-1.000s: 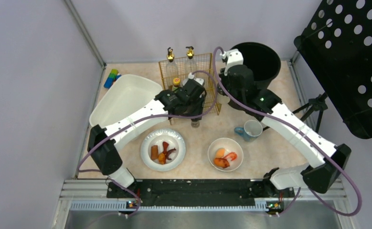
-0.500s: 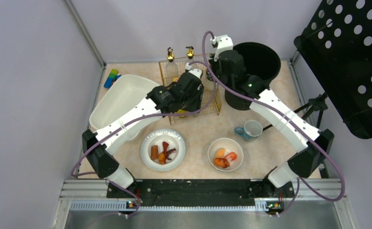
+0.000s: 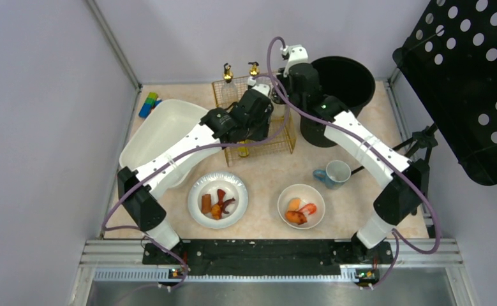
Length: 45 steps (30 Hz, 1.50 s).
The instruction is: Clear the kitchen counter
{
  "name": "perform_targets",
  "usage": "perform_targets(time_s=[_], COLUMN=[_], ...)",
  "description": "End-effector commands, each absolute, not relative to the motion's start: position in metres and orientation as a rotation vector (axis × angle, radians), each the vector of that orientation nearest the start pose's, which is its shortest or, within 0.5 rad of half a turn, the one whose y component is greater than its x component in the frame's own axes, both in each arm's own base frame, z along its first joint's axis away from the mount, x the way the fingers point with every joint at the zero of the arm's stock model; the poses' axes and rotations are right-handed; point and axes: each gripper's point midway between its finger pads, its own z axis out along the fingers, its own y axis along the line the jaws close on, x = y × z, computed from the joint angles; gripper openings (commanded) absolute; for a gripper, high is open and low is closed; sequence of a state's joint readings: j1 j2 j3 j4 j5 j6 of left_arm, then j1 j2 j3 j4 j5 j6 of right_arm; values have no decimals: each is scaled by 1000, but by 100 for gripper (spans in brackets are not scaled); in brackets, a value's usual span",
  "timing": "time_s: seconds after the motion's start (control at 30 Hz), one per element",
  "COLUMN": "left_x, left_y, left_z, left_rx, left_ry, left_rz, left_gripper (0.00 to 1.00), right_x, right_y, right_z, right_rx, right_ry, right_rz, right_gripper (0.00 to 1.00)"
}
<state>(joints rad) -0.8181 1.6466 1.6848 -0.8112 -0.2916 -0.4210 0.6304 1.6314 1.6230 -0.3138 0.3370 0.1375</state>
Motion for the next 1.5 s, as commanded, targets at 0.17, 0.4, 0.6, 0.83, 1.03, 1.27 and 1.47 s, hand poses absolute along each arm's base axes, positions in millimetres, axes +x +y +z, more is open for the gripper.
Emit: perform_targets(time_s=[0.17,0.4,0.6,0.83,1.03,1.27,1.47], left_x=[361,370,376,381,386,390,388], left_y=[-293,-299,-306,-314,-318,-320,-323], left_z=[262,256,248,231,221,207,191], left_rx=[228,222,227,235,243,248,262], left_ry=[2214,2232,2254,2298,2322,2353,2391], left_rz=[-316,-328,-335,-340,-337,-325,-327], left_gripper=[0,0,0,0,0,0,0], right_x=[463,470,473,478,480,476,470], right_y=[266,276,279,279,278,271,265], right_z=[320,286,261,235,214,215,239], right_rx=[-184,-208,-225,-243,-255,-242,-224], right_ry=[1800,1870,1927,1983,2031,2034,1994], right_rz=[302,311,294,262,266,272,274], right_gripper=[0,0,0,0,0,47,71])
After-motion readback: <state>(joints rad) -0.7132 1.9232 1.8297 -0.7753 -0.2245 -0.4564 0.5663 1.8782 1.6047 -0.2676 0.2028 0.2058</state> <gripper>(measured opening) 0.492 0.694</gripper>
